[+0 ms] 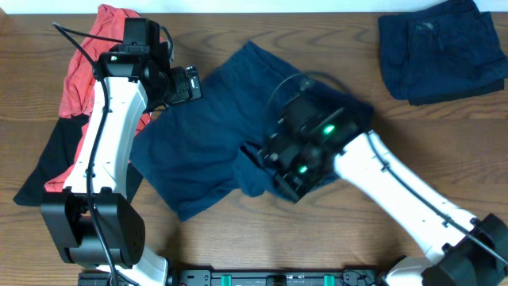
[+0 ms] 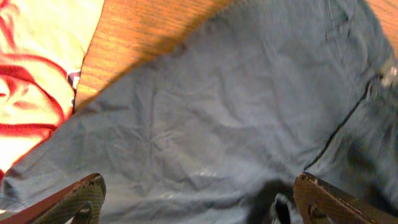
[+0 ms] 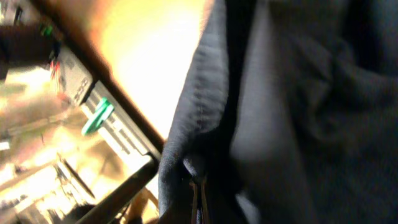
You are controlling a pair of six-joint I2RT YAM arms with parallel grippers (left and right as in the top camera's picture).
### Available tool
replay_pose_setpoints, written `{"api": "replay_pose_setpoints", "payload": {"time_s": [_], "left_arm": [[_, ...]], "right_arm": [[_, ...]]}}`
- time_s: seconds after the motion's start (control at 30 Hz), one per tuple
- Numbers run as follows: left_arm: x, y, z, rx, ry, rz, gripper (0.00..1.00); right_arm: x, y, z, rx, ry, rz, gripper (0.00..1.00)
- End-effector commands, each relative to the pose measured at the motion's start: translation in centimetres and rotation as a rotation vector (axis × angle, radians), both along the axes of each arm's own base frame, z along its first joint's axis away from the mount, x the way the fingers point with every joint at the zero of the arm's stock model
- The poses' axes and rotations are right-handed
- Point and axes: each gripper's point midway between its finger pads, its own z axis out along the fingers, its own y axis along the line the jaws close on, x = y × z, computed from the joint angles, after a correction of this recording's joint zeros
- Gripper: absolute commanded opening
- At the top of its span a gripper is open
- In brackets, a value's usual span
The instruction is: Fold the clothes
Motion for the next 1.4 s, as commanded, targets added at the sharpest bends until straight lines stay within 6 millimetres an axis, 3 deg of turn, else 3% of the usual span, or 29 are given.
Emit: {"api": "replay_pose_setpoints", "payload": {"time_s": [0.0,0.03,0.1,0.13,0.2,0.33,0.43,0.5,0.57,0.77,1.0,1.1,1.2,1.27,1.33,1.37], "left_arm": [[0.0,0.2,-0.4,0.01,0.004,-0.009,0.98],[0.1,0.2,-0.3,0.01,0.001,-0.009,0.98],[0.2,0.2,-0.3,0.01,-0.003,-0.009,0.98],[0.2,0.2,-0.3,0.01,-0.004,-0.009,0.98],[0.2,0.2,-0.3,0.014,-0.006,-0.008,0.98],[0.4,0.3,-0.2,0.016,-0.015,-0.006,0.98],[0.5,0.3,-0.2,0.016,-0.019,-0.006,0.98],[0.6,0.3,-0.2,0.016,-0.02,-0.006,0.98],[0.6,0.3,-0.2,0.016,-0.02,-0.006,0.98],[1.0,0.9,0.0,0.017,-0.038,0.009,0.98],[1.4,4.5,0.1,0.018,-0.048,0.095,0.98],[1.4,6.4,0.1,0.02,-0.048,0.14,0.98],[1.2,7.9,0.1,0.021,-0.047,0.176,0.98],[1.1,8.8,0.1,0.021,-0.047,0.198,0.98],[1.1,9.5,0.1,0.021,-0.047,0.214,0.98],[1.0,9.8,0.1,0.021,-0.047,0.221,0.98]], "right_arm": [[-3.8,2.3,0.0,-0.002,0.031,0.092,0.01],[-4.7,2.8,-0.1,-0.007,0.026,0.131,0.03],[-6.1,3.3,-0.2,-0.02,0.014,0.186,0.23],[-6.7,3.6,-0.2,-0.024,0.009,0.212,0.27],[-7.5,4.0,-0.2,-0.019,0.004,0.241,0.32],[-7.3,4.6,-0.1,0.006,-0.016,0.248,0.34],[-5.8,5.2,0.2,0.045,-0.057,0.221,0.34],[-3.9,5.3,0.3,0.063,-0.103,0.182,0.45],[-1.8,4.9,0.3,0.062,-0.144,0.133,0.52],[3.4,3.2,-0.6,0.02,-0.232,0.009,0.58],[4.5,3.4,-4.4,-0.038,-0.166,-0.005,0.59],[5.1,4.3,-6.0,-0.034,-0.154,-0.002,0.73],[5.5,4.7,-7.2,-0.036,-0.144,-0.005,0.69],[5.5,4.8,-7.5,-0.035,-0.14,-0.004,0.47],[5.7,5.1,-7.2,-0.02,-0.146,-0.004,0.11],[5.7,5.4,-6.8,-0.005,-0.148,-0.003,0.01]]}}
